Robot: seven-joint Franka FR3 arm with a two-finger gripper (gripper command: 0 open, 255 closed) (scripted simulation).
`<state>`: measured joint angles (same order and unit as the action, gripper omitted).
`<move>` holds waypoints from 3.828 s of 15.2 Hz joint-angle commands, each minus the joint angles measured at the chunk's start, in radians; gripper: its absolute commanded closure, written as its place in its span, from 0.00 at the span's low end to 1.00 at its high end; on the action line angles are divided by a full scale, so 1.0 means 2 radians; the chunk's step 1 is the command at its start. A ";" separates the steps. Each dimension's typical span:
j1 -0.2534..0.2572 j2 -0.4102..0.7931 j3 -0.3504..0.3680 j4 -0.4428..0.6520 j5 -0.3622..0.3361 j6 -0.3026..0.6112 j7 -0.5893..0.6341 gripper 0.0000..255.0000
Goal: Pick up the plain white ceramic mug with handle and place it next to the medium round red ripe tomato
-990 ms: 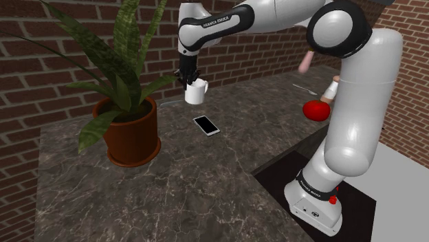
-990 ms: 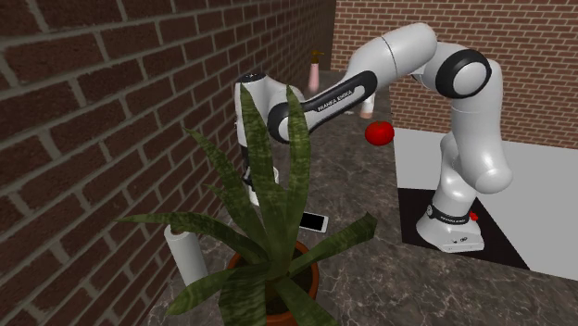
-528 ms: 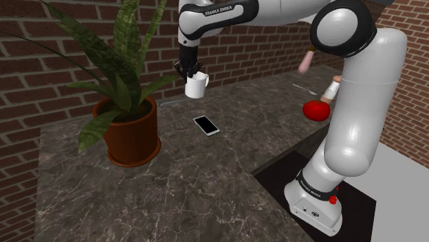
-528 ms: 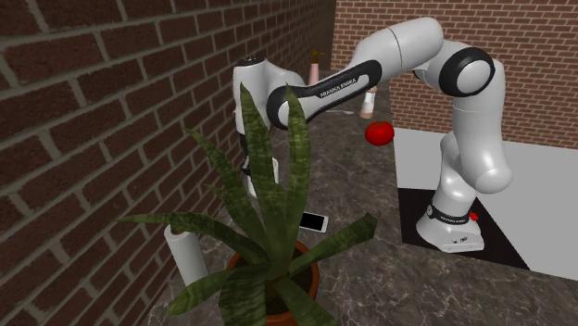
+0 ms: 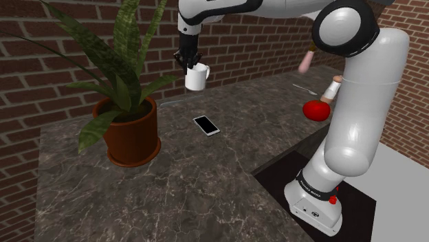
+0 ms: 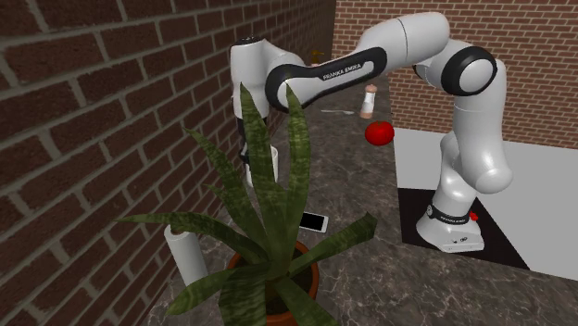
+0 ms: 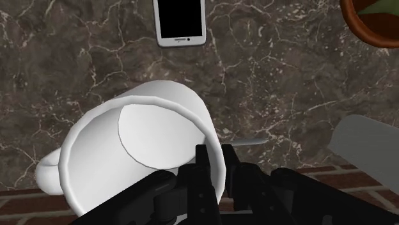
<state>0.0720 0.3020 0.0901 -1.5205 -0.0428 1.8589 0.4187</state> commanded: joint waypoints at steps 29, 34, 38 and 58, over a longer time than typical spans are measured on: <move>-0.117 -0.182 -0.092 -0.172 0.020 -0.008 -0.212 1.00; -0.144 -0.198 -0.123 -0.189 0.017 -0.006 -0.269 1.00; -0.165 -0.202 -0.149 -0.193 0.016 -0.006 -0.316 1.00; -0.279 -0.103 -0.273 -0.086 0.057 -0.025 -0.563 1.00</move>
<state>-0.4775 0.0840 -0.4503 -1.7012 0.0652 1.8061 -0.6882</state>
